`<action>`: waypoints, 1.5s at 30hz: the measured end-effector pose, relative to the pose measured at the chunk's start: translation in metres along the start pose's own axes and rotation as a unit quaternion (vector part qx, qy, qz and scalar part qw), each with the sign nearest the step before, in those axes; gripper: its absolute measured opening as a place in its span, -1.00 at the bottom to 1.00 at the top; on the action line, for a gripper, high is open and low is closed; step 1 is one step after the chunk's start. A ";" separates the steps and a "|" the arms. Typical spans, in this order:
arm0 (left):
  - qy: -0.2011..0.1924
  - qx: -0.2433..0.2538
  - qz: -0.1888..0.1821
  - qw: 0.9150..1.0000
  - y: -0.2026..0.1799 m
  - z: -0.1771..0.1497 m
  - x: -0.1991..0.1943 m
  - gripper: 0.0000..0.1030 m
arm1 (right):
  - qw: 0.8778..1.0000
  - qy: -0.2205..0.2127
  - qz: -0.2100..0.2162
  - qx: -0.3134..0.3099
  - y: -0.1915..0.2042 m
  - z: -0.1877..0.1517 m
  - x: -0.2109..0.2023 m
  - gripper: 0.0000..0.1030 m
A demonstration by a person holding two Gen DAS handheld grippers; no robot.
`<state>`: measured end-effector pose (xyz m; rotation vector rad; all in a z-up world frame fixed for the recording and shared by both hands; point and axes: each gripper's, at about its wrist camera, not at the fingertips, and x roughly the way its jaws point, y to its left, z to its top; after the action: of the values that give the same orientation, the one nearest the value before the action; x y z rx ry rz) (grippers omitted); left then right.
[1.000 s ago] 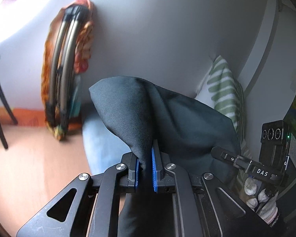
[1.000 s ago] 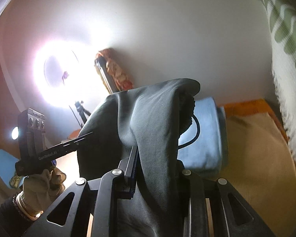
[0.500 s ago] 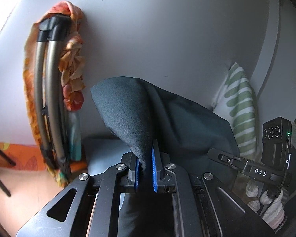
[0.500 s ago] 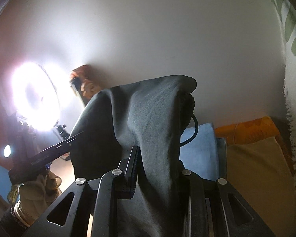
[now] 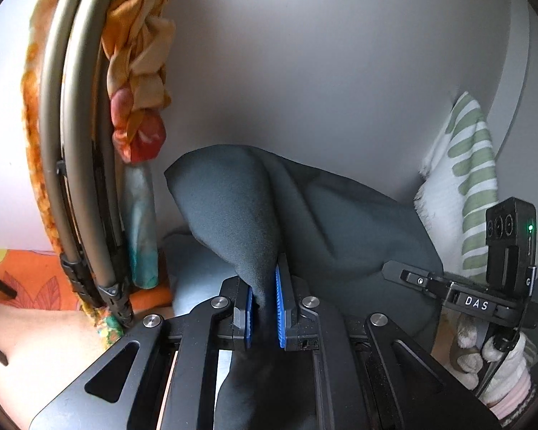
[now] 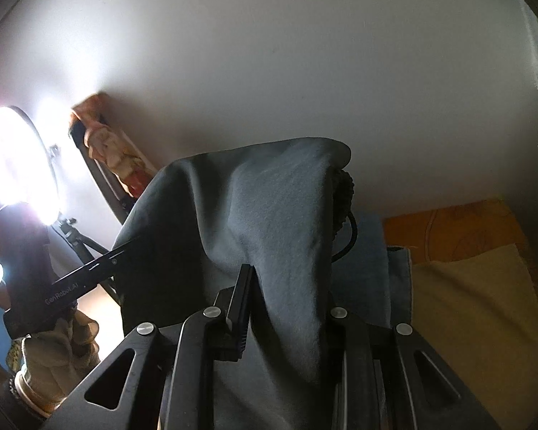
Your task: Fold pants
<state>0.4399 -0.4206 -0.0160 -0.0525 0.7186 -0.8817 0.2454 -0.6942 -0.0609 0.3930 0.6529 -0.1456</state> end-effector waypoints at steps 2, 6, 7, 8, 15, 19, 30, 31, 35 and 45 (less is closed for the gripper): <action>0.004 0.005 0.012 1.000 -0.001 -0.001 0.004 -0.83 | 1.000 0.007 -0.013 -0.006 0.001 0.001 0.005 -0.52; 0.003 -0.011 0.024 1.000 0.000 -0.001 0.003 -0.72 | 0.999 0.013 -0.048 -0.010 0.002 0.004 0.015 -0.36; 0.001 -0.010 0.027 1.000 0.000 -0.001 0.001 -0.62 | 0.998 0.012 -0.062 -0.011 0.003 0.004 0.016 -0.30; -0.001 -0.009 0.030 1.000 0.001 -0.001 -0.002 -0.60 | 0.998 0.010 -0.069 -0.011 0.002 0.005 0.016 -0.25; -0.010 -0.022 0.024 0.999 0.010 -0.003 -0.023 -0.60 | 0.995 -0.011 -0.097 -0.014 0.016 0.011 0.000 0.19; -0.008 -0.022 0.023 0.999 0.010 -0.007 -0.039 -0.60 | 0.994 -0.016 -0.105 -0.022 0.029 0.013 -0.010 0.19; -0.014 0.013 0.030 0.999 -0.017 -0.020 -0.106 -0.47 | 0.994 -0.037 -0.096 -0.025 0.051 -0.003 -0.071 0.19; -0.016 0.014 0.029 0.999 -0.020 -0.022 -0.112 -0.35 | 0.994 -0.039 -0.096 -0.025 0.053 -0.006 -0.078 0.19; -0.021 0.016 0.032 0.999 -0.033 -0.031 -0.142 -0.31 | 0.994 -0.046 -0.093 -0.026 0.062 -0.021 -0.101 0.20; -0.027 0.038 0.045 0.998 -0.057 -0.071 -0.208 0.05 | 0.994 -0.053 -0.088 -0.040 0.105 -0.064 -0.139 0.24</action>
<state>0.2711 -0.2910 0.0634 0.0230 0.6321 -0.8171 0.1269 -0.5708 0.0111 0.2496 0.5864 -0.3045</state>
